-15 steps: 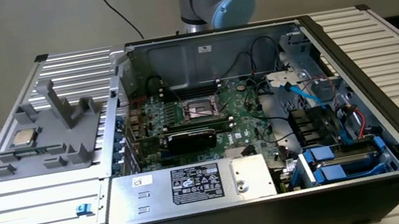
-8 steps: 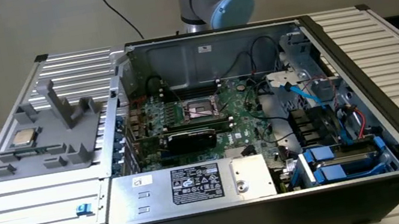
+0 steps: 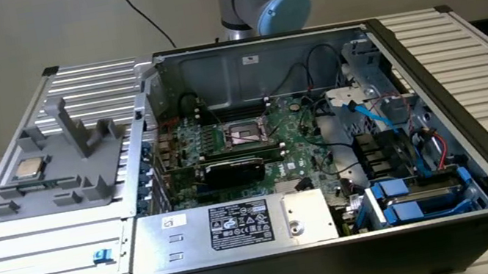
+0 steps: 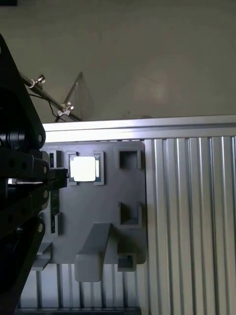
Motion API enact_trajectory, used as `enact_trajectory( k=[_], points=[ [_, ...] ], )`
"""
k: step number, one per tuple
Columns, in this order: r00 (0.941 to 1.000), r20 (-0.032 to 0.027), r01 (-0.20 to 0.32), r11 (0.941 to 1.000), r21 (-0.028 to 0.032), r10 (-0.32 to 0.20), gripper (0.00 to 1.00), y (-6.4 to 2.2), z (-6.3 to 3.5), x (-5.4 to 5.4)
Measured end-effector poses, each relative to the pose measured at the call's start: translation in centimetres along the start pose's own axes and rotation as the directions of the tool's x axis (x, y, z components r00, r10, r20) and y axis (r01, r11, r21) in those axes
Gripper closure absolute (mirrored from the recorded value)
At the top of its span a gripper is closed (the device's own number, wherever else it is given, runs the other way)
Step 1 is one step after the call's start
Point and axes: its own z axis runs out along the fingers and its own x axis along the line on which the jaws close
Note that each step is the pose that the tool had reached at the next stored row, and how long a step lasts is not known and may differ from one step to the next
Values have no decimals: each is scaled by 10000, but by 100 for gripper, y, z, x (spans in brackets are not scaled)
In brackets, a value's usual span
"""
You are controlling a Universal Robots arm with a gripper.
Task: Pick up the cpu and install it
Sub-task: 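Reach for the cpu, then pick up the cpu and move it towards the insertion slot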
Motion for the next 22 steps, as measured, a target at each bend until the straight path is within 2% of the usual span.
enact_trajectory(
  k=[8, 9, 10, 12, 13, 16, 18, 19, 22],
  points=[
    [10000, 0, 1, 10000, 0, -1, 87, 0, 0, 0],
    [10000, 0, 0, 10000, 0, 0, 82, 0, 0, 0],
    [10000, 0, 0, 10000, 0, 0, 82, 0, 0, 0],
    [10000, 0, 0, 10000, 0, 0, 69, 0, 0, 0],
    [10000, 0, 0, 10000, 0, 0, 69, 0, 0, 0],
    [10000, 0, 0, 10000, 0, 0, 52, 0, 0, 0],
    [10000, 0, 0, 10000, 0, 0, 52, 0, 0, 0],
    [10000, 0, 1, 10000, 0, -1, 45, 0, 0, 0],
    [10000, 0, 0, 10000, 0, 0, 45, 0, 0, 0]
  ],
)
